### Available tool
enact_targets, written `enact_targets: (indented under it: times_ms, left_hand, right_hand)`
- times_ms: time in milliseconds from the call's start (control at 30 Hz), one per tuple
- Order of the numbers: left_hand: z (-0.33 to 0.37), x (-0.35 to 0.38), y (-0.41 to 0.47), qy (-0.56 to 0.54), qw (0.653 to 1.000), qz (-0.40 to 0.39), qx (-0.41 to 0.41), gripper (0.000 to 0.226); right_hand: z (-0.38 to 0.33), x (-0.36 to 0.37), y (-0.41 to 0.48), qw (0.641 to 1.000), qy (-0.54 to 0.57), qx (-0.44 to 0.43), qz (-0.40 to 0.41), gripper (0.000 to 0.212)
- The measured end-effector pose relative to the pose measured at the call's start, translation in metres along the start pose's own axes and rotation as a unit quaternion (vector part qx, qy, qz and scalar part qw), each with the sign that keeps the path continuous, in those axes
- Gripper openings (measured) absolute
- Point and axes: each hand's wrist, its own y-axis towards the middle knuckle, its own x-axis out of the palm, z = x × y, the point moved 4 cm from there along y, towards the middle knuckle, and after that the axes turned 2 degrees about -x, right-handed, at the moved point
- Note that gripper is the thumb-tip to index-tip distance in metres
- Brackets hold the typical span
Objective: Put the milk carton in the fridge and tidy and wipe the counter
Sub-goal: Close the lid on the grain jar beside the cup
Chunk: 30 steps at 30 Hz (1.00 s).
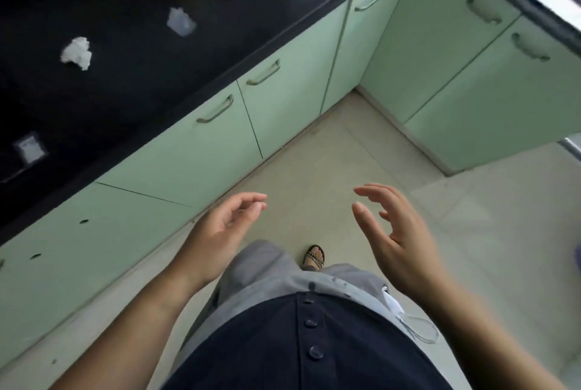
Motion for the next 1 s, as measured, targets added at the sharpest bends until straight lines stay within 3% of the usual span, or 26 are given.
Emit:
enact_targets:
  times_ms: [233, 500, 600, 733, 1000]
  left_hand:
    - [0.009, -0.068, 0.063, -0.036, 0.995, 0.088, -0.017, 0.027]
    - [0.060, -0.182, 0.168, -0.065, 0.987, 0.145, 0.022, 0.027]
    - [0.072, -0.217, 0.205, -0.037, 0.986, 0.159, 0.036, 0.031]
    - [0.081, -0.253, 0.246, 0.009, 0.983, 0.181, 0.022, 0.018]
    - [0.126, -0.295, 0.322, 0.079, 0.972, 0.222, -0.011, 0.031]
  right_hand:
    - [-0.050, 0.027, 0.124, 0.992, -0.050, -0.067, -0.099, 0.049]
    - [-0.150, 0.068, 0.281, 0.984, -0.034, -0.137, -0.106, 0.051]
    - [-0.173, 0.083, 0.325, 0.983, -0.029, -0.156, -0.091, 0.049]
    - [-0.196, 0.086, 0.371, 0.984, -0.025, -0.151, -0.086, 0.052]
    - [-0.247, 0.092, 0.487, 0.962, -0.059, -0.229, -0.134, 0.036]
